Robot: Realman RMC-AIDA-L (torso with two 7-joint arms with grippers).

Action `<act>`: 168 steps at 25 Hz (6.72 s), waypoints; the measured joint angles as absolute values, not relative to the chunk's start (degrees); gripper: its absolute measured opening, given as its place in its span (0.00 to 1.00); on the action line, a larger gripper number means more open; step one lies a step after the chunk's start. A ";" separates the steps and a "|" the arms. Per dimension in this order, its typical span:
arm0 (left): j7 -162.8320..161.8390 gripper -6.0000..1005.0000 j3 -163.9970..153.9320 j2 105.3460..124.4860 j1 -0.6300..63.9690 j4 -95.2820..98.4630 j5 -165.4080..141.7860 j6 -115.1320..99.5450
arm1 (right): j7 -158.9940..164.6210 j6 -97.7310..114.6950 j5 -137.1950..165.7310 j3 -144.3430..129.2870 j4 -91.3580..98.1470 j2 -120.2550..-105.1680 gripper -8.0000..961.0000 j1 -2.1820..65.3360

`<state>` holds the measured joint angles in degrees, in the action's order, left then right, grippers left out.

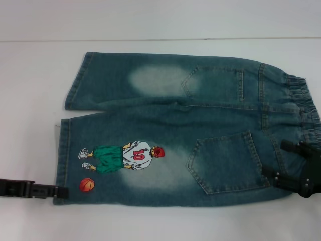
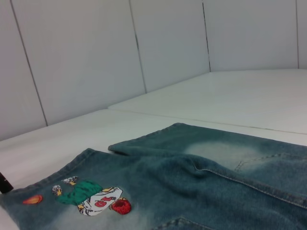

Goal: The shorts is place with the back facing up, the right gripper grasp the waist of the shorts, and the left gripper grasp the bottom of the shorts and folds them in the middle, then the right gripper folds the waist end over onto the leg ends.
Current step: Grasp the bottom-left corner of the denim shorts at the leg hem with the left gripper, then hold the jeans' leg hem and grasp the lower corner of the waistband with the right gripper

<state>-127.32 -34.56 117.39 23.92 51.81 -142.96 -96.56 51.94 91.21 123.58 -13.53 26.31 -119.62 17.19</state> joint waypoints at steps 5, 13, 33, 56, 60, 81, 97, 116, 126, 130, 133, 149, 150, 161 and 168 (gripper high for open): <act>-127.34 0.88 -34.53 118.11 24.79 51.77 -143.91 -97.61 | 51.94 90.96 123.57 -13.53 26.26 -119.62 0.98 17.15; -127.36 0.88 -33.99 119.60 25.78 54.01 -143.56 -100.80 | 51.94 90.74 123.57 -13.53 26.21 -119.59 0.98 16.96; -127.87 0.88 -33.31 120.06 27.09 53.32 -142.02 -102.38 | 50.63 89.85 123.57 -13.53 25.93 -119.61 0.98 16.78; -128.66 0.87 -35.38 119.50 28.19 50.17 -145.13 -97.87 | 50.45 88.75 123.57 -13.53 25.93 -119.62 0.98 16.79; -128.73 0.86 -37.18 120.60 27.80 53.61 -145.59 -98.09 | 50.45 88.77 123.61 -13.54 25.93 -119.62 0.98 16.82; -128.38 0.30 -39.89 121.37 27.31 56.16 -145.99 -97.49 | 50.70 89.22 123.66 -13.53 25.93 -119.62 0.98 16.79; -128.31 0.04 -38.82 122.23 26.99 59.07 -144.54 -97.95 | 51.63 89.67 123.63 -12.84 25.88 -119.71 0.98 16.55; -128.00 0.04 -39.29 124.14 25.12 65.71 -140.77 -100.55 | 78.71 95.56 123.59 8.12 26.55 -116.93 0.98 10.21; -127.97 0.04 -39.47 124.01 25.05 65.45 -140.40 -100.21 | 83.97 88.41 124.14 5.94 26.35 -116.87 0.98 11.36; -127.96 0.04 -39.46 124.01 25.07 65.39 -140.40 -100.12 | 86.10 88.06 124.14 3.85 26.49 -116.66 0.98 11.50; -127.97 0.04 -39.44 124.01 25.17 65.39 -140.41 -100.10 | 87.01 87.75 124.14 2.49 26.50 -116.62 0.98 11.66; -127.96 0.04 -39.33 124.01 25.43 65.39 -140.45 -100.01 | 89.92 87.06 124.10 -2.83 26.34 -115.99 0.96 12.80; -127.96 0.04 -39.33 124.01 25.43 65.39 -140.45 -100.01 | 89.91 87.15 124.10 -2.90 26.26 -115.97 0.96 12.84; -127.96 0.04 -39.41 124.01 25.50 65.30 -140.45 -100.02 | 91.00 88.93 124.08 -3.44 26.01 -115.92 0.95 13.35; -127.96 0.04 -39.48 124.01 25.49 65.29 -140.45 -100.02 | 98.31 89.21 123.89 -3.19 26.39 -115.59 0.94 13.27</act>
